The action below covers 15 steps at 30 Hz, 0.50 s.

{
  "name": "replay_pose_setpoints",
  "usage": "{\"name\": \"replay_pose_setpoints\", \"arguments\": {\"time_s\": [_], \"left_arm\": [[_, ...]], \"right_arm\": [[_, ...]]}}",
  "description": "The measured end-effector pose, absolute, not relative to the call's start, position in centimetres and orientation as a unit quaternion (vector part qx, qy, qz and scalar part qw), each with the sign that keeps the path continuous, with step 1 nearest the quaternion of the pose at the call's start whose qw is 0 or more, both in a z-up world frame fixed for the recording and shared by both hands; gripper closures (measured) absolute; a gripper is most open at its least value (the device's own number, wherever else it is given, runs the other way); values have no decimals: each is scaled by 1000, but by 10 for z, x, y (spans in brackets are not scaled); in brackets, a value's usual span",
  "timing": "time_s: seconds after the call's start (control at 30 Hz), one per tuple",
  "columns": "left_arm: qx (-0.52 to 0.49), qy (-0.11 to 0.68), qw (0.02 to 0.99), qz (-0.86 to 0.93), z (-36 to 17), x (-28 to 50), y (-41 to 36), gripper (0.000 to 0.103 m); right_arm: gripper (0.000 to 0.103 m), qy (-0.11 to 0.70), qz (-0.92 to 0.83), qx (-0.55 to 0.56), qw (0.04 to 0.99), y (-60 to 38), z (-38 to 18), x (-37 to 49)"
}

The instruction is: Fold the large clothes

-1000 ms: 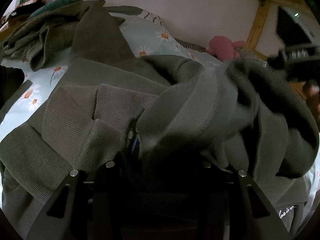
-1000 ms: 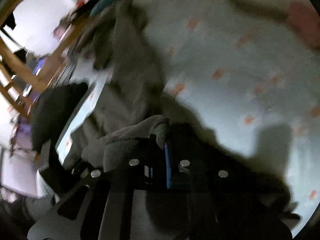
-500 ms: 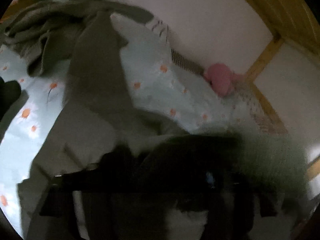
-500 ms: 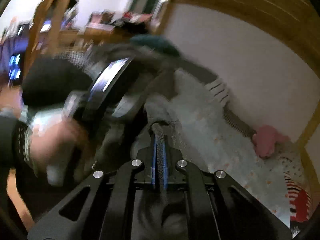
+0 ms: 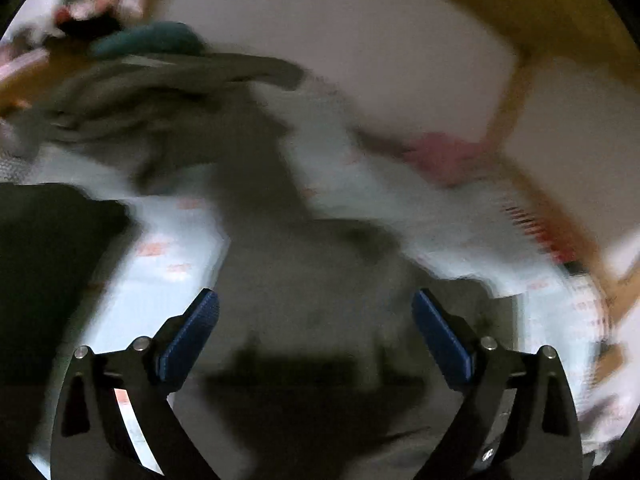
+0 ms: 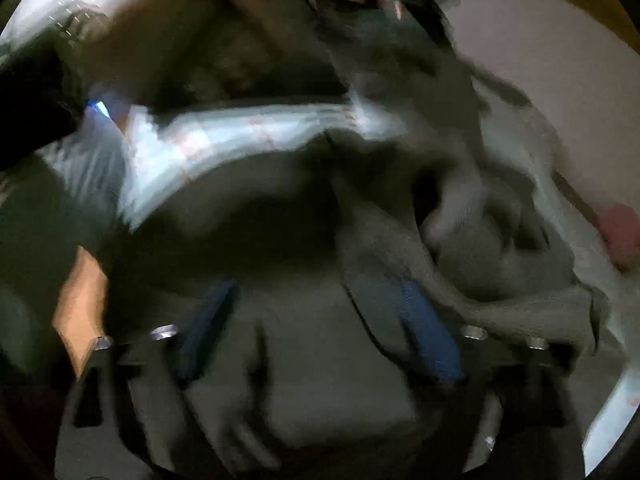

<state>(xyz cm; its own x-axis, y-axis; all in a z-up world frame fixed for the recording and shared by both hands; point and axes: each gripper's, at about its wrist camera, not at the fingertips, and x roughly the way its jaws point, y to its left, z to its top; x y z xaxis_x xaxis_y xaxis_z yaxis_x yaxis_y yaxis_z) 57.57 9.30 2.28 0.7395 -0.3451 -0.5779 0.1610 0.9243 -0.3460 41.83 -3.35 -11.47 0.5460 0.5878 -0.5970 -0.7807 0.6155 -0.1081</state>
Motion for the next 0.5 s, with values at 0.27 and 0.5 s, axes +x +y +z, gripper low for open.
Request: {"name": "replay_pose_setpoints", "arguments": {"time_s": [0.27,0.5], "left_arm": [[-88,454,875,-144,-63,657,3,8],[41,405,908,-98,-113,625,-24,7]], "right_arm": [[4,344,245,137,896,-173,-76,479],[13,443,215,368,789,-253,-154,535]]}}
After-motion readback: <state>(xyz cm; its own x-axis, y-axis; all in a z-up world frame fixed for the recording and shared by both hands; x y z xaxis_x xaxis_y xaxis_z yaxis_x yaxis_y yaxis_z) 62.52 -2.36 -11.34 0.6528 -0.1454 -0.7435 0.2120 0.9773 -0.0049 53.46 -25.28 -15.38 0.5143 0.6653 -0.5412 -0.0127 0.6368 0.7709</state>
